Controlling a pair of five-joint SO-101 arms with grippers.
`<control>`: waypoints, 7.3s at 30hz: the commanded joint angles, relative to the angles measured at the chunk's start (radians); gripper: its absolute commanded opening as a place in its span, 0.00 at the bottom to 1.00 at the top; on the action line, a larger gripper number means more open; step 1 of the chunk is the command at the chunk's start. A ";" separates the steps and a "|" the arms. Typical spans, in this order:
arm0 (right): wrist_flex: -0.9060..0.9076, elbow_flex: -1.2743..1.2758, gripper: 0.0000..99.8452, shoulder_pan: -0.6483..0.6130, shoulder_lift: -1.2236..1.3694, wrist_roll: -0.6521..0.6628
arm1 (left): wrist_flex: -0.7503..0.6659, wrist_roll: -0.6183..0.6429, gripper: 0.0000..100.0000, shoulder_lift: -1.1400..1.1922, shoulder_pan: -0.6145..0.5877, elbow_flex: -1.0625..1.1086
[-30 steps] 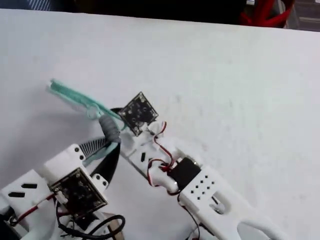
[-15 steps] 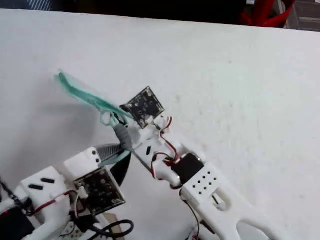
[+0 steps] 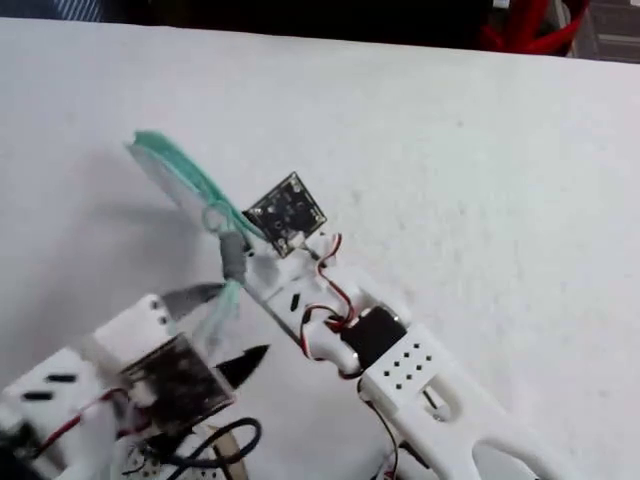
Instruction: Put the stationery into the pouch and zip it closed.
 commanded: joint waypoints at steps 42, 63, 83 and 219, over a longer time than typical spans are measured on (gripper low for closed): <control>0.088 -0.083 0.02 0.005 -0.071 0.376 | -0.454 -0.677 0.29 0.252 -0.469 0.137; 0.088 -0.083 0.02 0.007 -0.074 0.368 | -0.451 -0.948 0.04 0.252 -0.453 0.319; 0.197 -0.101 0.03 -0.001 -0.251 0.414 | -0.327 -0.594 0.02 0.251 -0.354 0.100; 1.135 -0.278 0.02 -0.159 -0.639 1.016 | -0.219 -0.132 0.02 -0.410 0.328 0.434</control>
